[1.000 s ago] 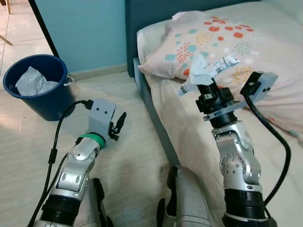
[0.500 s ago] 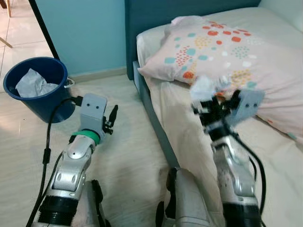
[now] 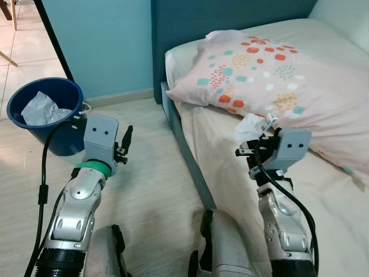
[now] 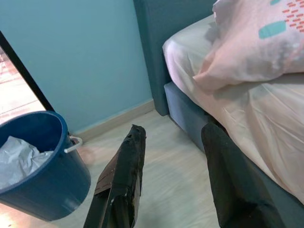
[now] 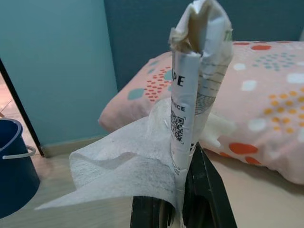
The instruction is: Clean up the room
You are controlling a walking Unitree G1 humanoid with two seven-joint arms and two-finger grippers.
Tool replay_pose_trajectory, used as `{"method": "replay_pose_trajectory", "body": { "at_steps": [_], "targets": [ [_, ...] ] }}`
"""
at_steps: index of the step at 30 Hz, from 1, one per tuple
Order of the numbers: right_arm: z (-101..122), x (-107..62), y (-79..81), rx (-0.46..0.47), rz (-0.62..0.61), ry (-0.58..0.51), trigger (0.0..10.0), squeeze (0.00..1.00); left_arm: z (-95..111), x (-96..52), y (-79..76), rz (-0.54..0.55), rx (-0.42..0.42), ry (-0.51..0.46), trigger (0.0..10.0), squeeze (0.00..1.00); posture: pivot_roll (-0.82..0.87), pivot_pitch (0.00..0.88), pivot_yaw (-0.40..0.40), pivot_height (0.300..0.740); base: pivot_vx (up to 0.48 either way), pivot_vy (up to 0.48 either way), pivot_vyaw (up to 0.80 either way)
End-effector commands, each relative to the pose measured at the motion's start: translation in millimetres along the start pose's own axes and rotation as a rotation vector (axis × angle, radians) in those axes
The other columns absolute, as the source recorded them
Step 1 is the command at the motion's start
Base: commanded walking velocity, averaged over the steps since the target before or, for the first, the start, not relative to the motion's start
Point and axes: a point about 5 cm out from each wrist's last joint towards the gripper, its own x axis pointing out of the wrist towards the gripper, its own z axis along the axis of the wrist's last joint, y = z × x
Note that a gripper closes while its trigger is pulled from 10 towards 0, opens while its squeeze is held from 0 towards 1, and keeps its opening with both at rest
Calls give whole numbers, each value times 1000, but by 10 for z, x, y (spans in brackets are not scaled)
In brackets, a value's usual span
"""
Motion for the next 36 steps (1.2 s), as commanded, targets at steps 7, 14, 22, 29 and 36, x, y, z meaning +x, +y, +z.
{"method": "replay_pose_trajectory", "body": {
  "at_steps": [7,14,22,29,36],
  "targets": [
    [-29,13,28,7,4,-3,10000,0,71,19,-75,-3,17,-27,10000,0,-30,74,-11,620,0,0,0],
    [-46,0,21,10,-4,-2,10000,0,92,49,-115,-15,14,-34,10000,0,-35,72,-6,640,0,0,0],
    [-55,-1,11,11,-15,-3,10000,0,92,82,-160,-24,20,-34,10000,0,-38,74,-2,665,0,0,0],
    [-58,3,6,12,-21,-4,10000,0,90,90,-166,-25,22,-31,10000,0,-36,76,-1,690,0,0,0],
    [-64,0,4,15,-28,-5,10000,0,76,83,-167,-26,24,-26,10000,0,-35,79,2,720,0,0,0]
  ]
}}
